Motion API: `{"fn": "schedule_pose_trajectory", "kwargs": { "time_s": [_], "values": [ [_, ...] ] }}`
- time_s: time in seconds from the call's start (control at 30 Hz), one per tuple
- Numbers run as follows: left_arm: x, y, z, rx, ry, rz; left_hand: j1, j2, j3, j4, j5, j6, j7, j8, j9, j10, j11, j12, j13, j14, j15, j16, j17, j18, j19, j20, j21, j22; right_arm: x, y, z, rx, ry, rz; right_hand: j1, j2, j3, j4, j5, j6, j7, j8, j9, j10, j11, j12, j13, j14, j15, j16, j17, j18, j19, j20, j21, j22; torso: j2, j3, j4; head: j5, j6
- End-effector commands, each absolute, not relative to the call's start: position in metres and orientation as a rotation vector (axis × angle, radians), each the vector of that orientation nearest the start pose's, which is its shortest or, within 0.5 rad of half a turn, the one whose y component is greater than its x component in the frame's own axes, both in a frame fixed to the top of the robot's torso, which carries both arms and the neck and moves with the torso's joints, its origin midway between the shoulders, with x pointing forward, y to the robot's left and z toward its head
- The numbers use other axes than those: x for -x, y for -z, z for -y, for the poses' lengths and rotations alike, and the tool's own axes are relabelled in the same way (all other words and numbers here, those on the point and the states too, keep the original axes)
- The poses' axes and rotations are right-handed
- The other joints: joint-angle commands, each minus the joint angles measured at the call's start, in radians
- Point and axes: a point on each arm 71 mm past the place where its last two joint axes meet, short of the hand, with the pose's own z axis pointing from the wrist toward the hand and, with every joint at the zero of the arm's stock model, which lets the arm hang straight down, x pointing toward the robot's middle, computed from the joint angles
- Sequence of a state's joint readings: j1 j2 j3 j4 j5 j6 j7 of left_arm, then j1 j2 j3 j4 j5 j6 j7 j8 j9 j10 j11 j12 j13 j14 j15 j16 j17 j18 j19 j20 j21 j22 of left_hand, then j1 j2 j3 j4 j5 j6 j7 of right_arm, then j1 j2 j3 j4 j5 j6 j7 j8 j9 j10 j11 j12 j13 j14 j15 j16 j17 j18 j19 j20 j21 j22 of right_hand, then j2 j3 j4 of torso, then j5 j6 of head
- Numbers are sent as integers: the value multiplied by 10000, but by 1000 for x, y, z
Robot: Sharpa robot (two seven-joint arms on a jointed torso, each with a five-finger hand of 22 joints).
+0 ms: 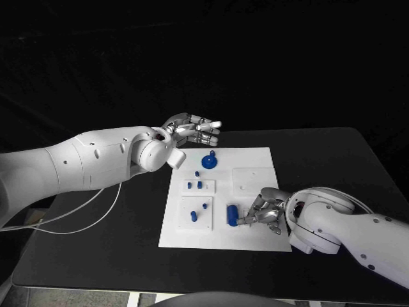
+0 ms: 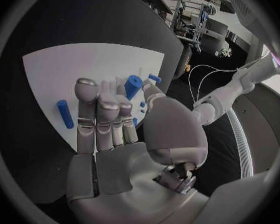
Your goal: Assemble the parts on the task board
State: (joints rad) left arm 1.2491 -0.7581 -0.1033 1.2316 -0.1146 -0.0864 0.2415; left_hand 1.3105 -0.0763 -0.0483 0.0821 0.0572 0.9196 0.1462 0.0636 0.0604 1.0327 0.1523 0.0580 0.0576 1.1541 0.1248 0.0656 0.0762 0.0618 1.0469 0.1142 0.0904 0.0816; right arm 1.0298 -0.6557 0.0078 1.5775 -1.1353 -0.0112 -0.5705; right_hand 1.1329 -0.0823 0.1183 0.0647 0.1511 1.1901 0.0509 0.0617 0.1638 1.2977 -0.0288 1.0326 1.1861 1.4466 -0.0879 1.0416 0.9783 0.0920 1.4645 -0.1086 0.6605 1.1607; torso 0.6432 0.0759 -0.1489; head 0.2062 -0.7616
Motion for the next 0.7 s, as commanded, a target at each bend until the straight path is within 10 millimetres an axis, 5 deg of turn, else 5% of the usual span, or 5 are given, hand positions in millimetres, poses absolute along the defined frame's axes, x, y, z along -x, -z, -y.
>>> {"fn": "schedule_pose_trajectory", "kwargs": {
  "time_s": [0.03, 0.23, 0.37, 0.47, 0.7],
  "values": [
    [-535, 199, -242, 10225, 14224, -16553, -33, -11, 19, 39, 17, -42, 32, -24, -10, -48, 52, 33, 12, -11, 59, -28, 1, 56, -1, 33, 58, -15, -428, 272, 108, -1453, -5879, -23458, -156, 264, 36, -335, 4, 162, -58, 18, 77, 43, -86, 44, 41, 7, -88, 23, 19, -77, 488, -97, 75, 30, 7, 0, 4, 7, -4],
    [-535, 200, -242, 10235, 14222, -16599, -38, -5, 19, 49, 10, -53, 24, -28, -11, -54, 54, 34, 12, -16, 61, -28, 0, 54, -4, 36, 56, -16, -431, 272, 104, -1655, -5709, -23152, -275, 475, 141, -642, 56, 374, -153, 20, 179, 206, -152, 80, 119, 13, -120, 32, 7, -131, 497, -131, 114, 40, 8, -3, 9, 4, -10],
    [-535, 200, -242, 10238, 14223, -16615, -42, -14, 19, 69, 11, -45, 36, -26, -11, -59, 55, 33, 11, -21, 62, -27, 1, 56, -6, 36, 55, -16, -434, 273, 100, -1769, -5589, -23001, -430, 1009, 523, -635, -99, 462, -219, 18, 204, 343, -202, 259, 306, 22, -161, 51, 5, -157, 502, -166, 150, 38, 10, -5, 15, -28, -18],
    [-535, 200, -241, 10236, 14229, -16622, -42, -14, 19, 69, 11, -45, 36, -26, -11, -59, 55, 33, 11, -21, 62, -27, 1, 56, -6, 36, 55, -16, -435, 274, 97, -1763, -5545, -22982, -723, 850, 1040, -948, 28, 480, -214, 19, 219, 361, -206, 215, 372, 21, -162, 66, -9, -177, 495, -177, 179, 19, 13, -7, 21, -38, -21],
    [-535, 200, -242, 10245, 14207, -16626, -42, -14, 19, 69, 11, -45, 36, -26, -11, -59, 55, 33, 11, -21, 62, -27, 1, 56, -6, 36, 55, -16, -437, 278, 96, -1755, -5354, -22905, -797, 832, 1049, -1197, 67, 503, -231, 21, 240, 386, -209, 186, 425, 15, -159, 73, -33, -185, 495, -176, 187, -6, 9, -12, 20, -7, -46]
  ]
}}
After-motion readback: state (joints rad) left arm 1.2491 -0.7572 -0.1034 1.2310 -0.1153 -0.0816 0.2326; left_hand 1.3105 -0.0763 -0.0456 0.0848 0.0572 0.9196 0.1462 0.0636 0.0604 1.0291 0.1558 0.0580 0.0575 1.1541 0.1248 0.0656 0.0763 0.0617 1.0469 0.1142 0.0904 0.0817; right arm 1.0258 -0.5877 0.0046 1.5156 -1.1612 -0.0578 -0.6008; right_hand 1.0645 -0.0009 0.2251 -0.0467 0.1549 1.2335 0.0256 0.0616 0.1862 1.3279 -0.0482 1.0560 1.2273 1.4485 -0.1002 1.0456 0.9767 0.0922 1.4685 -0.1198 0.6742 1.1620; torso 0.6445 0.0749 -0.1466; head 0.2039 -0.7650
